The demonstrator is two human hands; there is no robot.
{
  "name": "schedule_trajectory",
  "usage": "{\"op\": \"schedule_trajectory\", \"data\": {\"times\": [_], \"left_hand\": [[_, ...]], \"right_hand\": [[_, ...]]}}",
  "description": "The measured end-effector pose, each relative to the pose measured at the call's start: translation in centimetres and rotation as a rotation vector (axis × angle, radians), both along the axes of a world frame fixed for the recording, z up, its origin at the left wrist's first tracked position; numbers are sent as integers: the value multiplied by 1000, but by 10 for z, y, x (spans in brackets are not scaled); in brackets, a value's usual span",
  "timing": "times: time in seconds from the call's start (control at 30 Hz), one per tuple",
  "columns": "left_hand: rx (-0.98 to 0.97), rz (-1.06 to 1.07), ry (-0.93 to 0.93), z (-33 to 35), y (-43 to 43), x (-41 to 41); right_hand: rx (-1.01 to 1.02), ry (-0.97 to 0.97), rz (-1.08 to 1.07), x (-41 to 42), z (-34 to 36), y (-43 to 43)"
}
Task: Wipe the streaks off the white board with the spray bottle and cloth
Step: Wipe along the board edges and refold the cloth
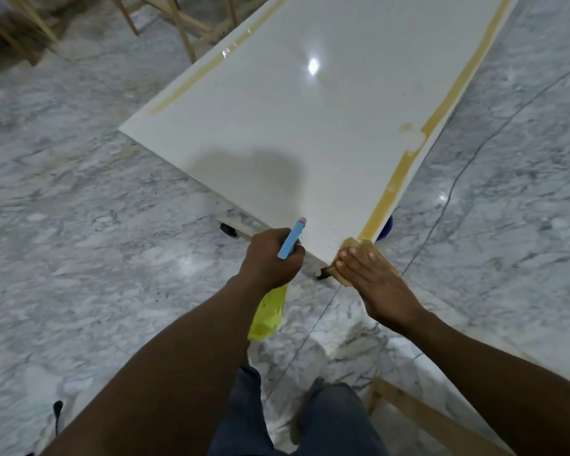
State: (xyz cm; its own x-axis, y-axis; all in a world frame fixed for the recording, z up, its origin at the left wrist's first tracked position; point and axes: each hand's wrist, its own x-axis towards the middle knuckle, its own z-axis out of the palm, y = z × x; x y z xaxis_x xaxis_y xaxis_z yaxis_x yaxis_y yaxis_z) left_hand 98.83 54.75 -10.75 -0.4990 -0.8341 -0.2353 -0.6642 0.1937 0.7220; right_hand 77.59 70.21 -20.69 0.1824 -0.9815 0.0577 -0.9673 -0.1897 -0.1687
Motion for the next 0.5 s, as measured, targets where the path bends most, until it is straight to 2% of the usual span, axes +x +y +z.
{"op": "schedule_trajectory", "data": {"times": [0.13,0.2,0.23,0.3,0.33,0.37,0.4,0.43,0.5], "left_hand": [[-12,-20,4,8,6,-3],[-18,-29,5,16,4,-5],[-17,-29,6,21,2,-6],[-2,-26,13,32,-7,-9],[6,-27,9,38,-14,-9],[8,-35,3,46,-25,-11],[17,-48,-9,50,-31,-11],[14,-67,-17,57,-46,-14],[8,-93,-41,65,-68,-17]], "right_hand": [[39,-158,-129,-36,22,37],[11,-343,-371,-44,55,37],[-46,-489,-570,-43,71,27],[-73,-917,-1064,-48,102,-4],[-43,-1255,-1220,-50,116,-19],[18,-1632,-1239,-52,129,-37],[82,-1928,-1175,-52,137,-46],[85,-2102,-1125,-51,146,-60],[12,-2294,-1056,-37,154,-78]]}}
